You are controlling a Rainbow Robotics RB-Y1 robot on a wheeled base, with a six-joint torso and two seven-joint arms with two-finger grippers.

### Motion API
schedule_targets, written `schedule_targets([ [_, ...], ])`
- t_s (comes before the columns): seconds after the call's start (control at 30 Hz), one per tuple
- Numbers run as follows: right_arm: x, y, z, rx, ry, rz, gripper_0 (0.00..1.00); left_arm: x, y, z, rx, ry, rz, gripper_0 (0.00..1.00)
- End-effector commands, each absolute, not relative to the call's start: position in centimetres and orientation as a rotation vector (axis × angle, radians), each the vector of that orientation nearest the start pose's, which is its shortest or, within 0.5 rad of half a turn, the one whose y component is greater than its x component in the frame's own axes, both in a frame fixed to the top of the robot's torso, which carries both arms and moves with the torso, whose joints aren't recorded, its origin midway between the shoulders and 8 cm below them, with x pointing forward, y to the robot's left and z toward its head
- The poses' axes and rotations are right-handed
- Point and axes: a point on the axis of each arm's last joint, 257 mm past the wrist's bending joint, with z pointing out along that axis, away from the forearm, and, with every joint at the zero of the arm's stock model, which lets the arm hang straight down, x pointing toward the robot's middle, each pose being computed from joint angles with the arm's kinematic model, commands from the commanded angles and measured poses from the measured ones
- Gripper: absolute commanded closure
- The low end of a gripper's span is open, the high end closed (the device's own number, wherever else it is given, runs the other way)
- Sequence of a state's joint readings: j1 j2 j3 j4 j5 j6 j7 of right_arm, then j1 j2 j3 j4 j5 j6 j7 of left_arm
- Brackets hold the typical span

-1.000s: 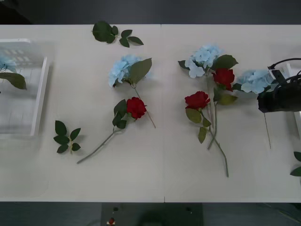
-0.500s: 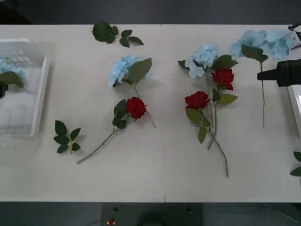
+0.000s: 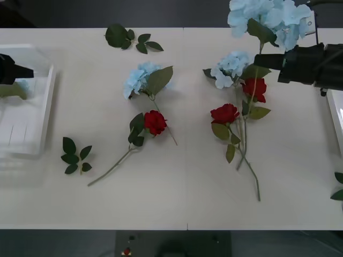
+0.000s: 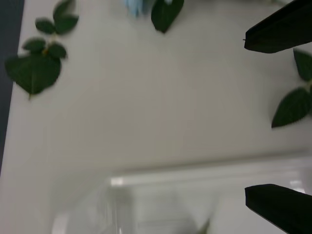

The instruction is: Put the red flowers into the right box and the blue flowers into the left box

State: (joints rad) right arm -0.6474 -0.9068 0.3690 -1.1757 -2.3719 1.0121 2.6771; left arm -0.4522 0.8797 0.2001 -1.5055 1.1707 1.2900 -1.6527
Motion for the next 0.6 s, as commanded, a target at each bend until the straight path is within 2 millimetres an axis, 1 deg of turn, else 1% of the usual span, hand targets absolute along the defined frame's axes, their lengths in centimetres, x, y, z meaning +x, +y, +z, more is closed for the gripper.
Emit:
schedule_targets([
  [0.03, 53.6, -12.2, -3.4, -0.774, 1.524, 1.101, 1.00, 53.9, 33.2, -8.0, 0.227, 2.152, -0.572, 0.10],
  [0.07, 53.4, -11.3, -3.2, -0.774, 1.511, 1.122, 1.00, 53.6, 32.2, -8.2, 0.248, 2.130, -0.621, 0.07],
  [0.13, 53.2, -9.3, -2.6, -0.776, 1.478, 1.164, 1.00, 52.9, 29.5, -8.4, 0.309, 2.066, -0.729, 0.00],
  [0.2, 52.9, -7.5, -2.1, -0.775, 1.450, 1.201, 1.00, 52.0, 27.2, -9.0, 0.370, 2.012, -0.809, 0.00],
  [0.27, 52.9, -6.1, -1.6, -0.775, 1.428, 1.221, 1.00, 51.2, 25.2, -9.7, 0.417, 1.972, -0.877, 0.00],
  [0.3, 52.8, -5.4, -1.3, -0.778, 1.420, 1.229, 1.00, 50.8, 24.3, -10.3, 0.436, 1.956, -0.904, 0.00],
  [0.33, 52.8, -4.6, -1.0, -0.780, 1.408, 1.235, 1.00, 50.0, 22.9, -11.2, 0.461, 1.941, -0.948, 0.00],
  [0.47, 52.6, -2.1, -0.6, -0.785, 1.382, 1.258, 1.00, 47.7, 17.9, -13.5, 0.538, 1.854, -1.084, 0.00],
  [0.5, 52.5, -1.8, -0.5, -0.784, 1.377, 1.265, 1.00, 47.4, 16.9, -13.8, 0.553, 1.838, -1.104, 0.00],
  [0.6, 51.9, -0.3, -0.4, -0.785, 1.361, 1.302, 1.00, 46.2, 12.8, -14.9, 0.592, 1.756, -1.171, 0.00],
])
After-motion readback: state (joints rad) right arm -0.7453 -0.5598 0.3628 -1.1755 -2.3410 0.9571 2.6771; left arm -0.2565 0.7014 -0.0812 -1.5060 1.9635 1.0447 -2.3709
